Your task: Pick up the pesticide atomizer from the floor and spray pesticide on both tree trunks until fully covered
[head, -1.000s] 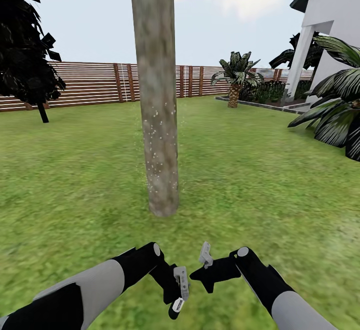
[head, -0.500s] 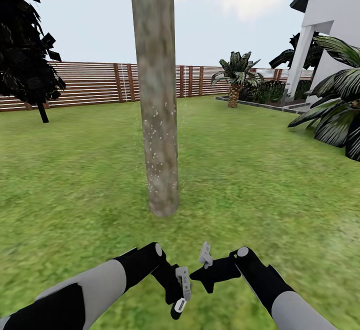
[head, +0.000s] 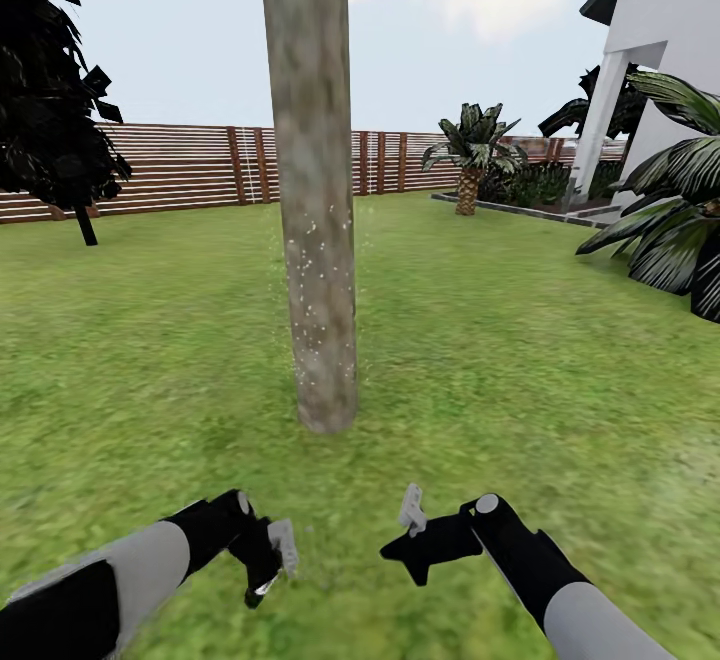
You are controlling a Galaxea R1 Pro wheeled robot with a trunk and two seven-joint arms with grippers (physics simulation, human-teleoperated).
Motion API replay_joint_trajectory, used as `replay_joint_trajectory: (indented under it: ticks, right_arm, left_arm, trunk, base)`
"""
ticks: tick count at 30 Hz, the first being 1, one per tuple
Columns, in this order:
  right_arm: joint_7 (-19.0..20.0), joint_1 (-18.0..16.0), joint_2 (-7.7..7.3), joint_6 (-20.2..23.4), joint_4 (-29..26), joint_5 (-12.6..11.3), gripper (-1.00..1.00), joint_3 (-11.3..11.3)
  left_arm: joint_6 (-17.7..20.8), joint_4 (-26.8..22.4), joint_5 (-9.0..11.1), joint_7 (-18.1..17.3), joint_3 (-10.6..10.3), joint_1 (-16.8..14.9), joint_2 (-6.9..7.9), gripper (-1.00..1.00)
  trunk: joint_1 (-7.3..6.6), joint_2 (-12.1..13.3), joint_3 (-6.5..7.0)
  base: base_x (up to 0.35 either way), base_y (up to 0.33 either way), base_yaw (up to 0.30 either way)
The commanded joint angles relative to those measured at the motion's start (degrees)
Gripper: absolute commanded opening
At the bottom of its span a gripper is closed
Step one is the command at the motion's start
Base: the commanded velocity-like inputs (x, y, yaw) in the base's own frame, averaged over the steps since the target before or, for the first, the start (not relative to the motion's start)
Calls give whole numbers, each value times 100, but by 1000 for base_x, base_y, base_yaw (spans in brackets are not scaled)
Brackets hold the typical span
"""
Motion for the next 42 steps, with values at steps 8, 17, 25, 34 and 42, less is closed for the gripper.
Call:
replay_joint_trajectory:
  ticks: [8, 17, 25, 34, 42]
  right_arm:
    - [-969, 35, -660, -92, 1864, -127, -100, -1146]
    - [-4183, 86, -1028, -3015, 3057, -556, 100, -3420]
    - [-5439, 103, -992, -3473, 3096, -1765, 100, -3493]
    - [-5447, 104, -970, -3474, 3097, -1775, 100, -3490]
    - [-5479, 104, -968, -3474, 3089, -1796, 100, -3490]
  left_arm:
    - [-2073, 816, 3402, 1377, 1003, 542, 742, -100]
    - [-3195, 866, 6126, 2974, 1025, 1629, 737, -100]
    - [-3308, 862, 7151, 3790, 1019, 1952, 571, -100]
    - [-3304, 858, 7149, 3788, 1019, 1971, 492, -100]
    - [-3303, 862, 7152, 3796, 1019, 1979, 491, -100]
  trunk:
    - [-1, -2, -6]
    - [-1, -2, -6]
    - [-1, -2, -6]
    - [-1, -2, -6]
    - [-1, -2, -6]
  base:
    - [0, 0, 0]
    - [0, 0, 0]
    - [0, 0, 0]
    - [0, 0, 0]
    - [0, 0, 111]
